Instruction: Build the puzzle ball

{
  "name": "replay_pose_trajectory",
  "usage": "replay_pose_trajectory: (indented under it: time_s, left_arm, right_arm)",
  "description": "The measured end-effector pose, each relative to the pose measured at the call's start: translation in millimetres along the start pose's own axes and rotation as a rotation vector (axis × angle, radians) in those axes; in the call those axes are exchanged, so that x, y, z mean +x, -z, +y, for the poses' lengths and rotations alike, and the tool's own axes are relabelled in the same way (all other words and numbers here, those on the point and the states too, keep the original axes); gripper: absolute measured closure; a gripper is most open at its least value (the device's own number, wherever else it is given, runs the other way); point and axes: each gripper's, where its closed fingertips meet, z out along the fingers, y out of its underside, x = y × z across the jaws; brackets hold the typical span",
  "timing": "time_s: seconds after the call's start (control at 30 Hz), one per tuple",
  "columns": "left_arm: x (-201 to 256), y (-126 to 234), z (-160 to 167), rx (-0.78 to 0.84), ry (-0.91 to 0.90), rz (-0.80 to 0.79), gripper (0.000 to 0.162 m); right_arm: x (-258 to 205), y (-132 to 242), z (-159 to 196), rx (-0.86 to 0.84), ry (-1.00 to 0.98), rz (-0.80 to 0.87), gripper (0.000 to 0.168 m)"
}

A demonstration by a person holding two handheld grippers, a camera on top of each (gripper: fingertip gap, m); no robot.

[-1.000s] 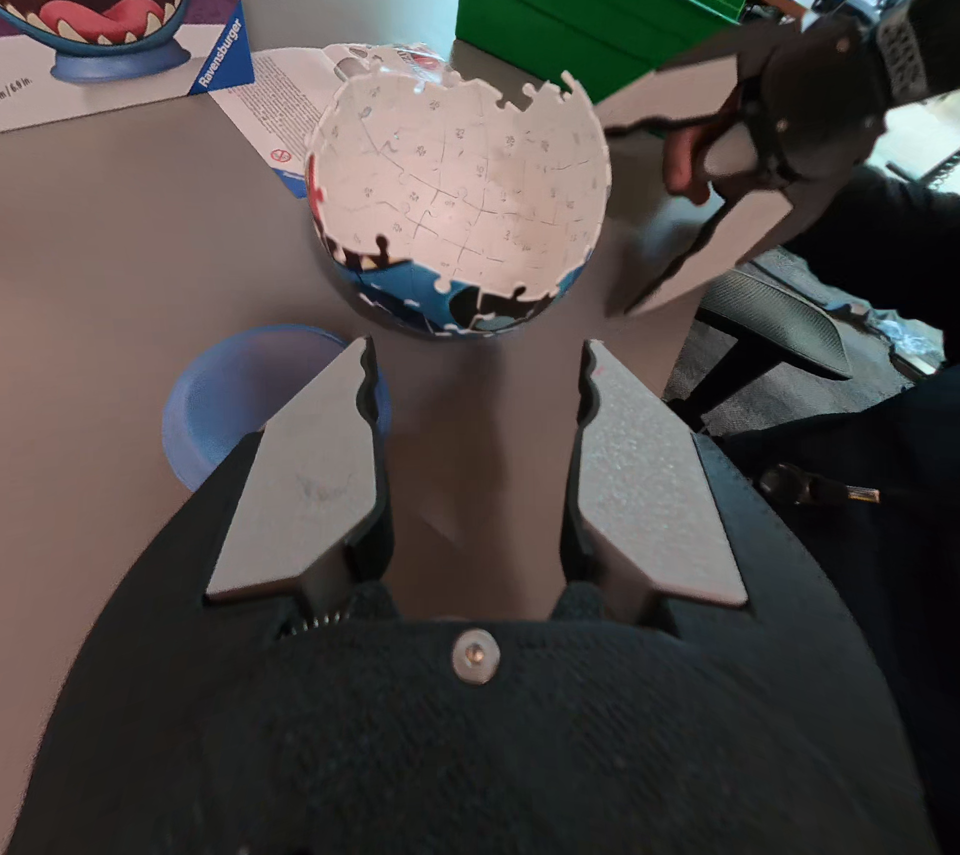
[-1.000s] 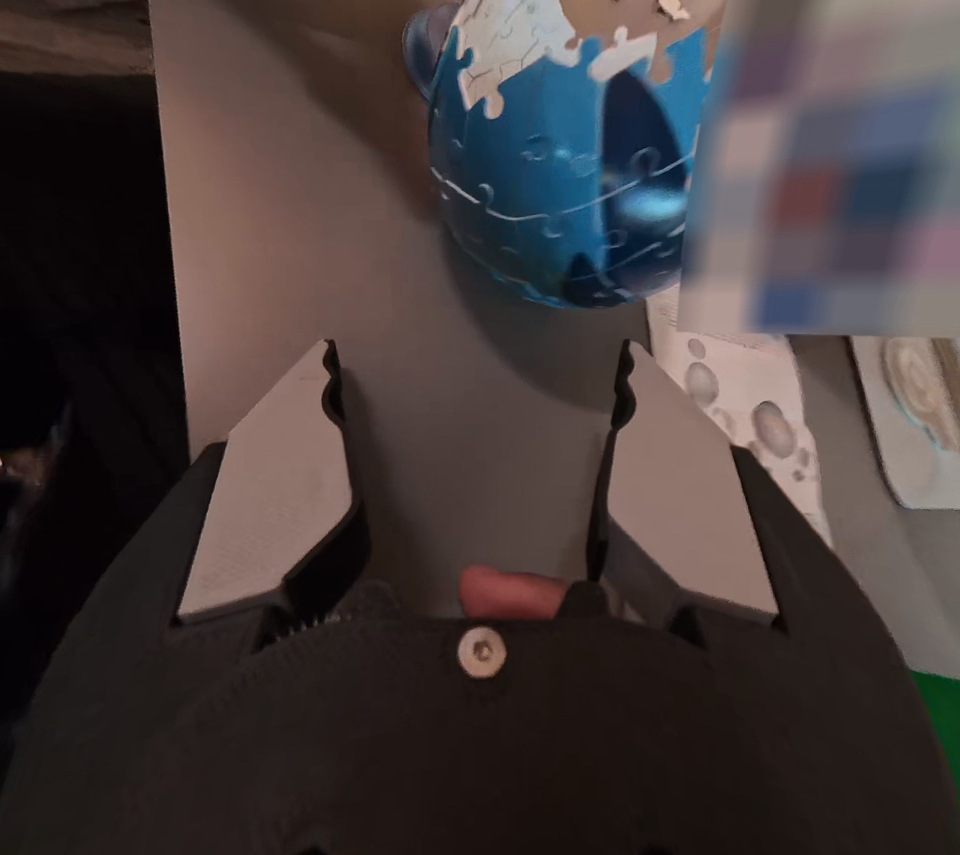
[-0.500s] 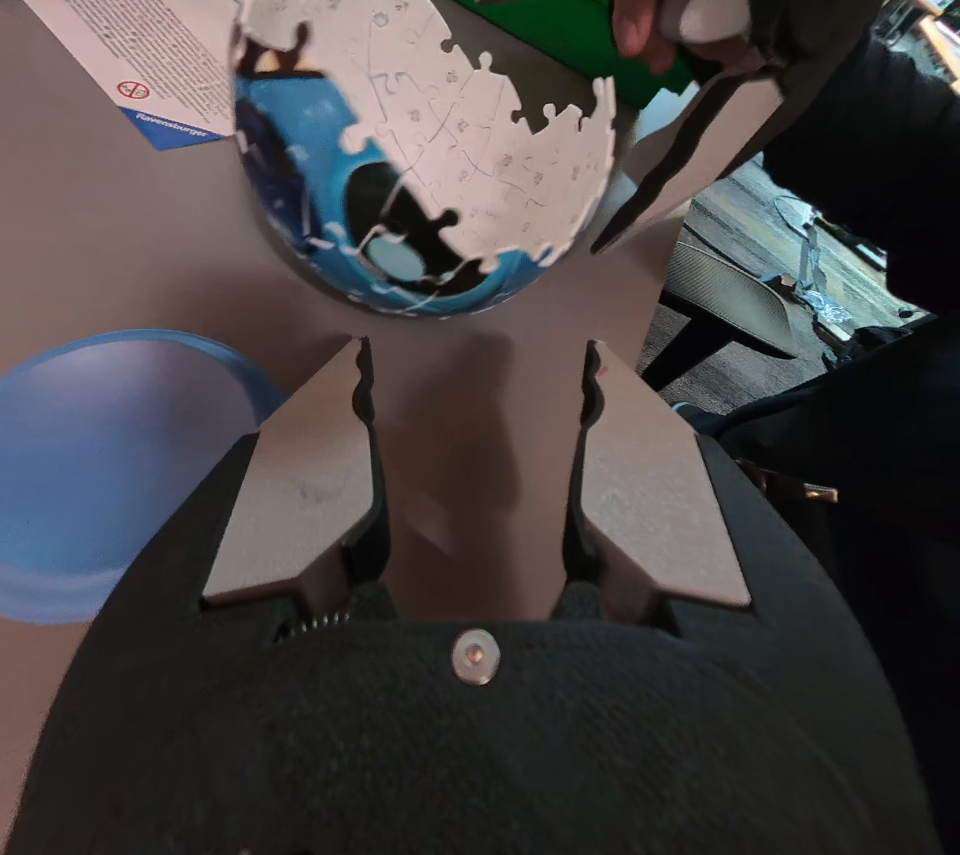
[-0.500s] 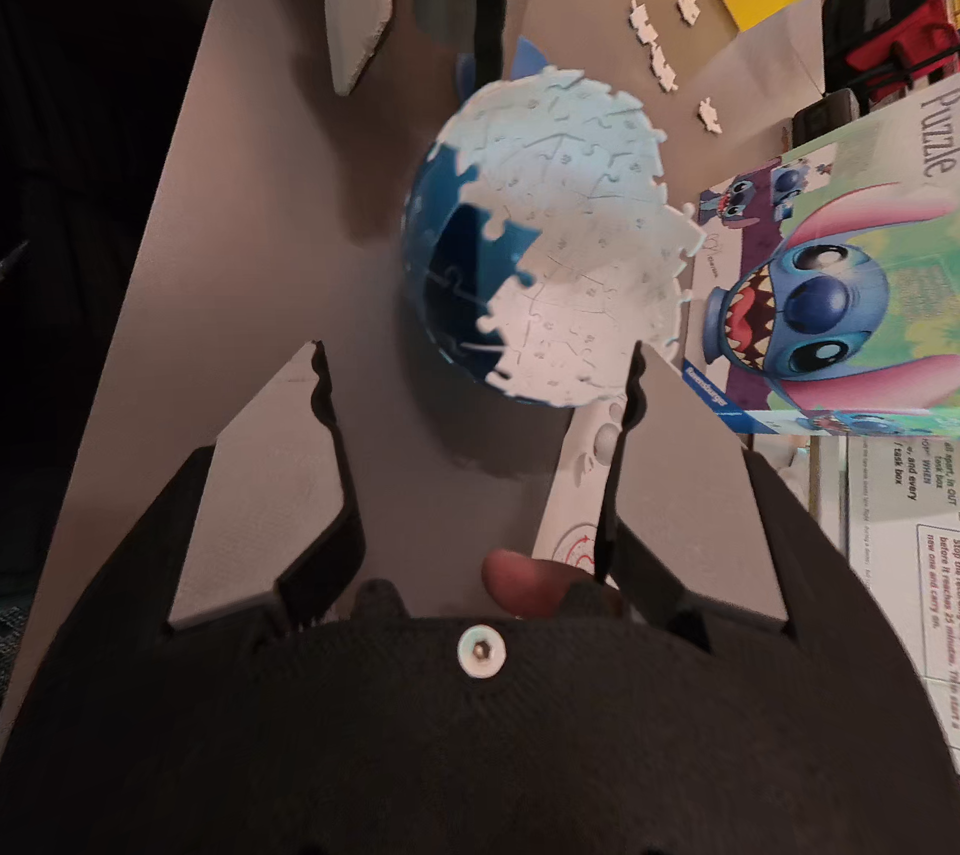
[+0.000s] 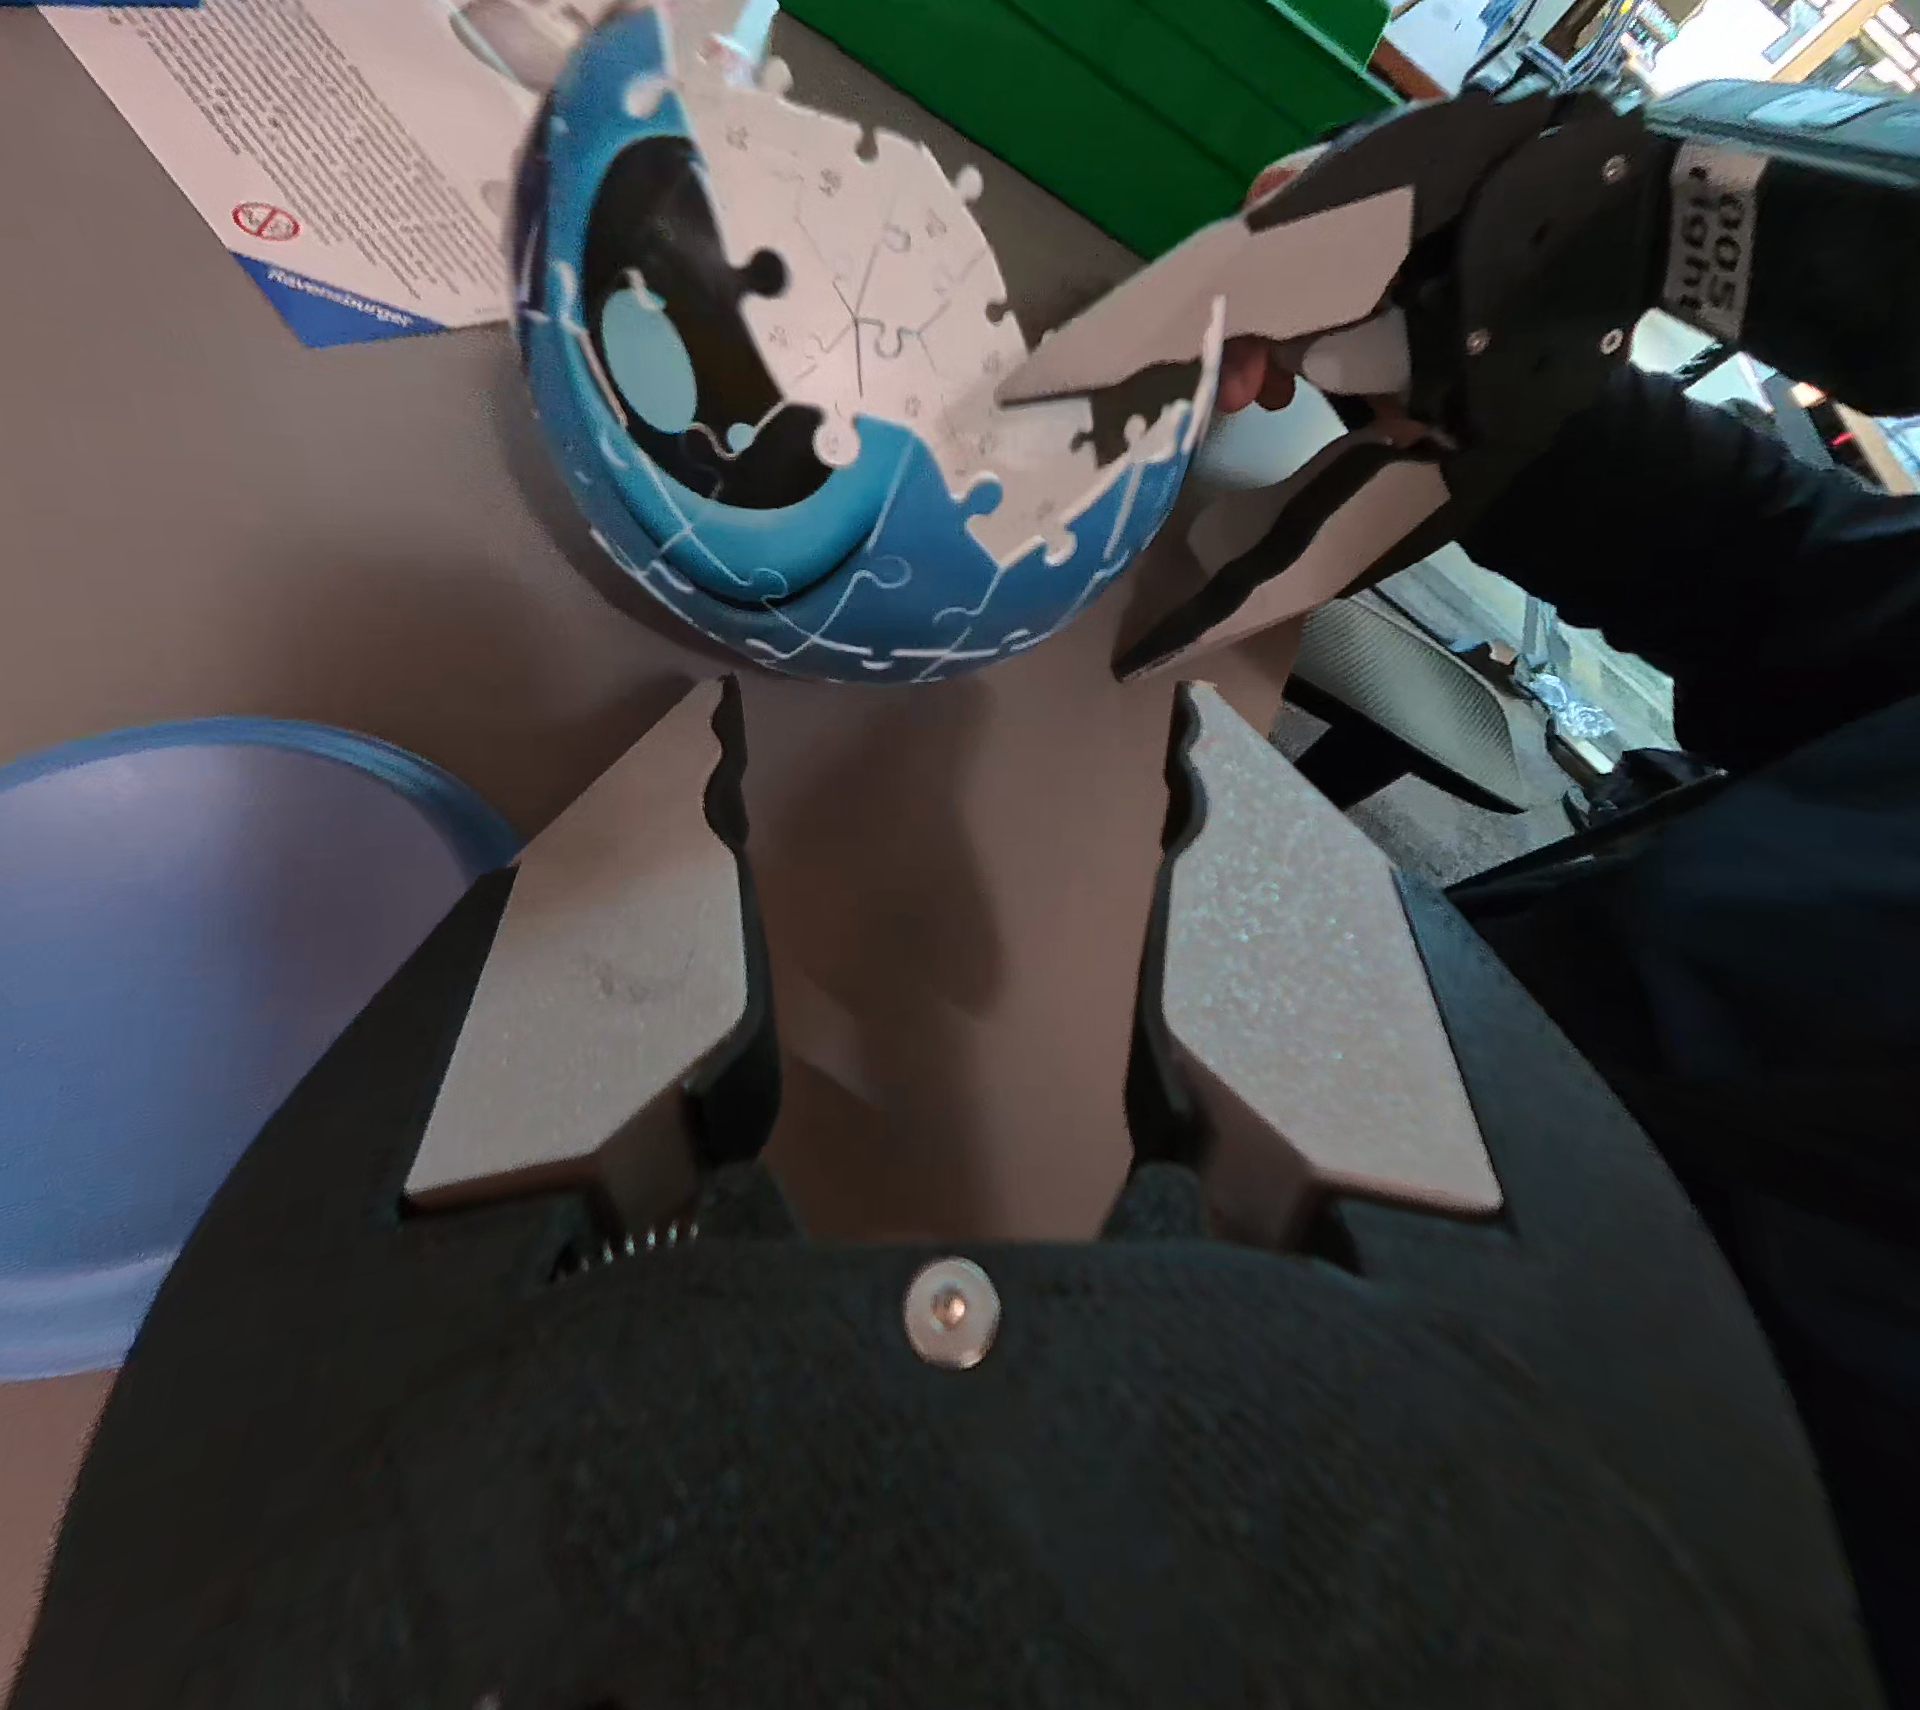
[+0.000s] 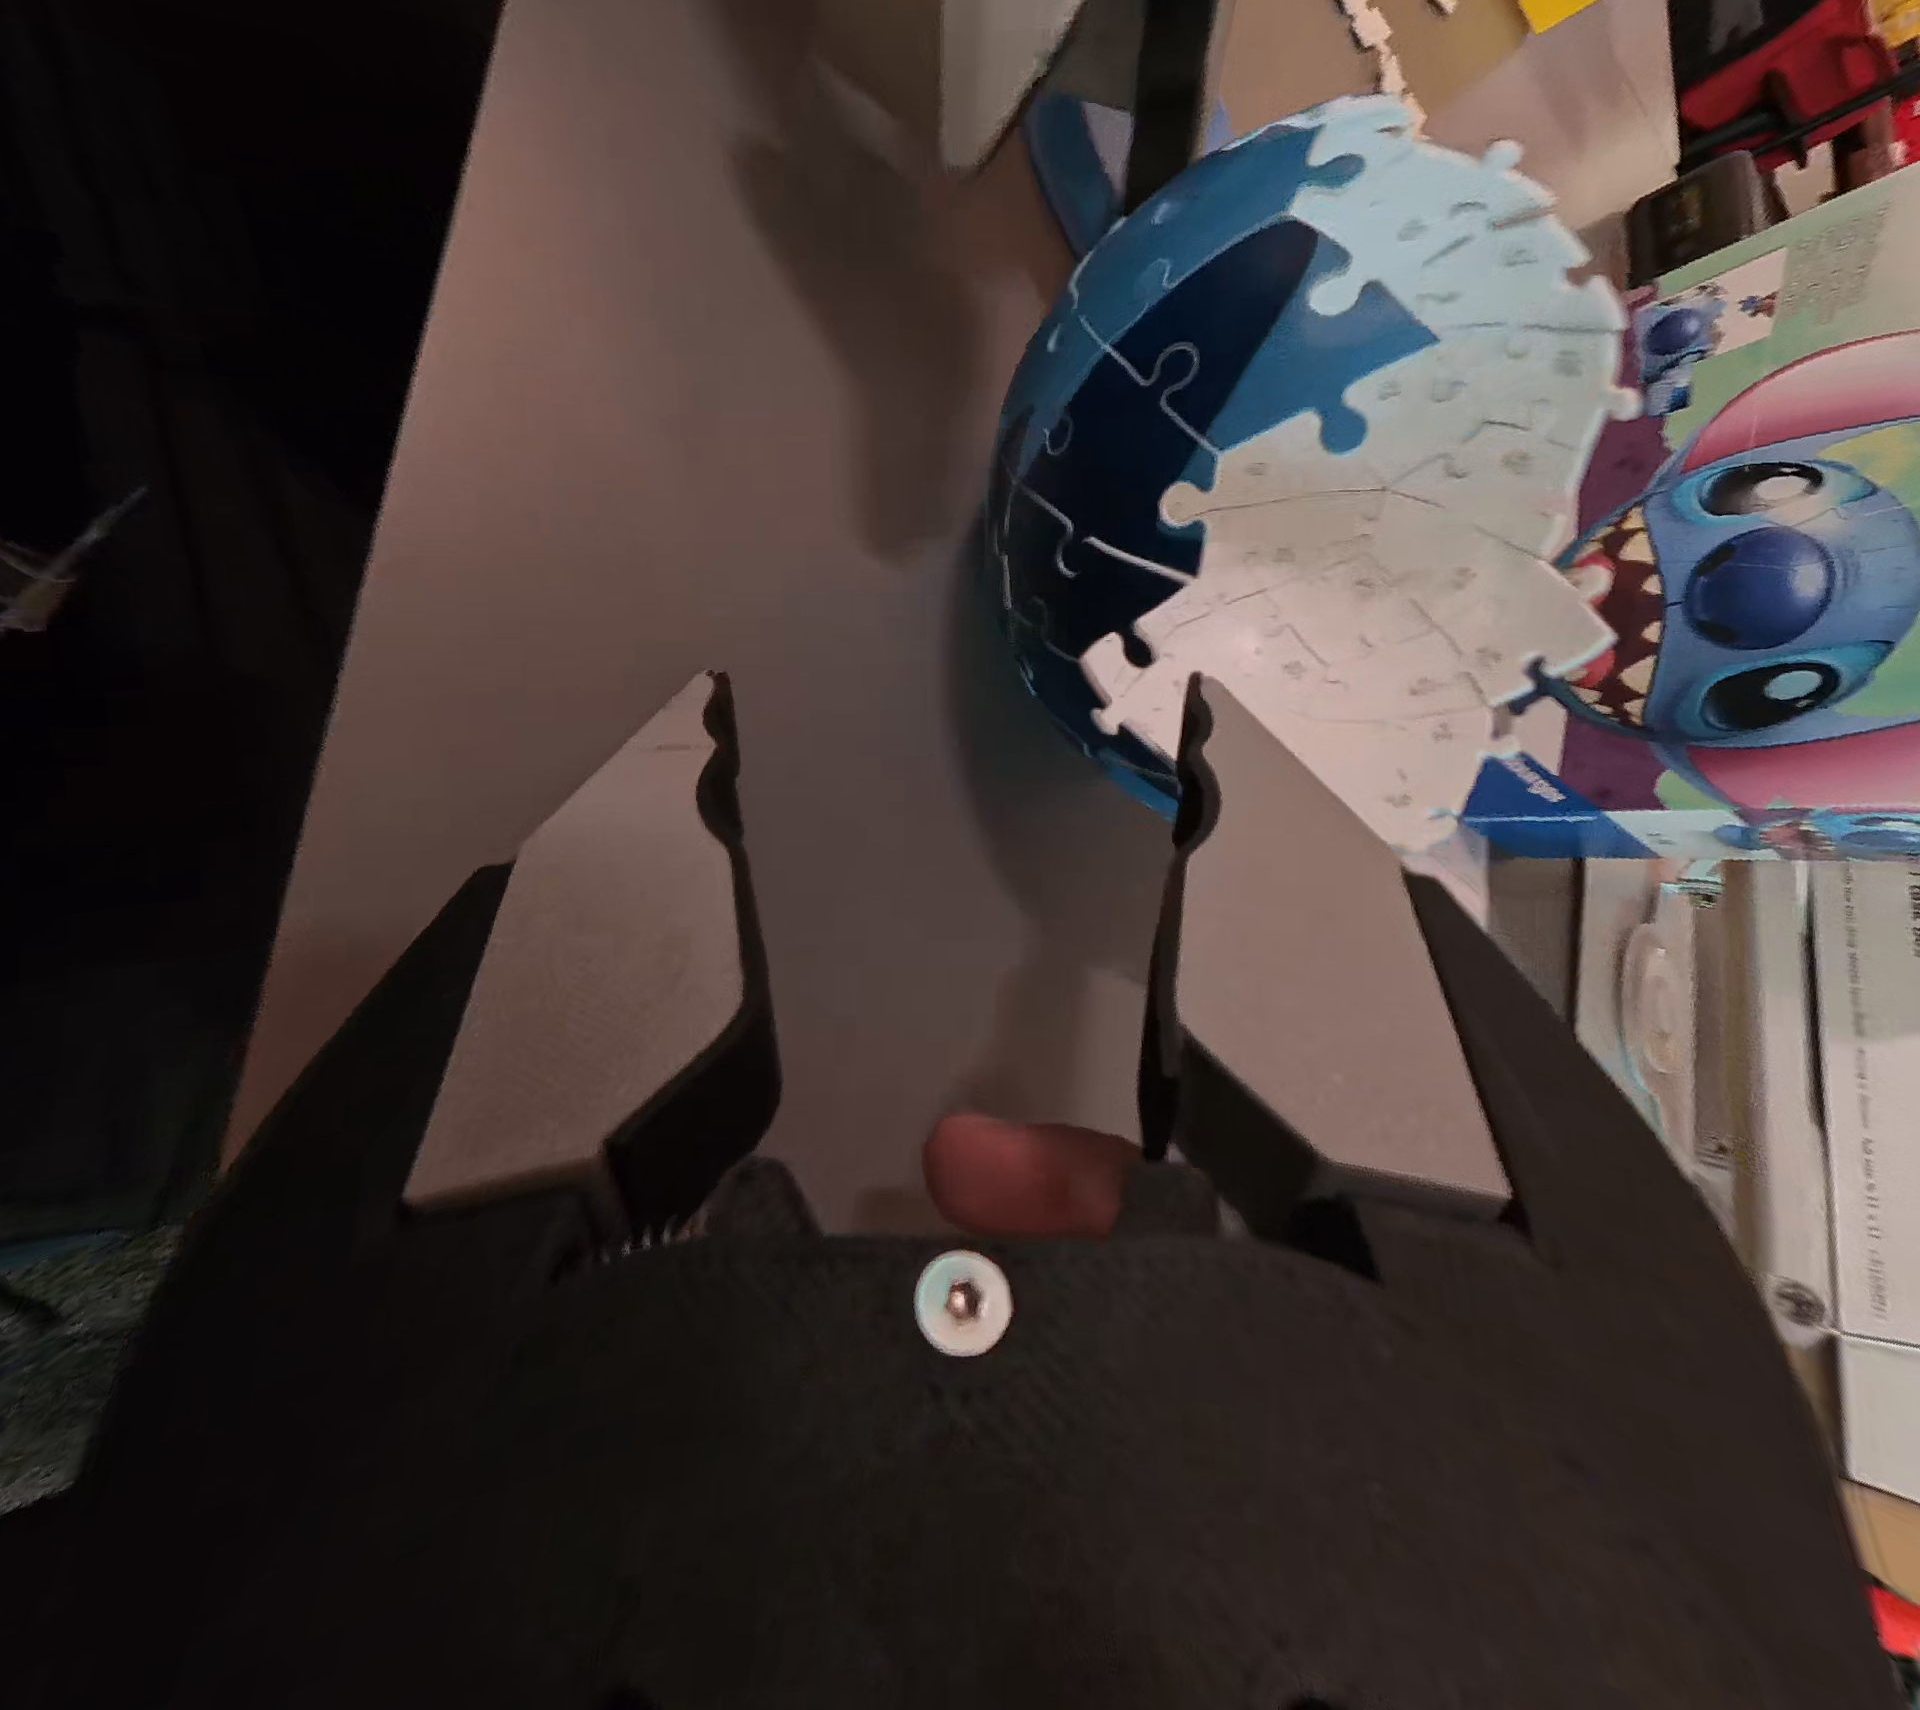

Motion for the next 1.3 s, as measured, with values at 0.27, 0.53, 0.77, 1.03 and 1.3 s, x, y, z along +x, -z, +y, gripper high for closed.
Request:
replay_pose_trajectory:
  time_s: [0.27,0.53,0.77,1.03,1.3]
  left_arm:
    - [8,1,-16,0.033,-0.030,0.028,0.082]
    - [16,-3,-38,0.039,-0.113,0.042,0.077]
    - [16,-2,-52,0.044,-0.166,0.084,0.073]
    - [-15,4,-30,-0.143,-0.386,0.025,0.056]
    - [-15,-7,-13,-0.258,-0.520,0.005,0.056]
  right_arm:
    - [-13,10,10,-0.049,-0.012,-0.105,0.097]
    - [-15,11,16,-0.050,-0.082,-0.173,0.102]
    - [-12,11,19,-0.022,-0.107,-0.166,0.098]
    - [-14,11,20,0.014,-0.130,-0.173,0.103]
    - [-13,8,18,0.032,-0.142,-0.186,0.103]
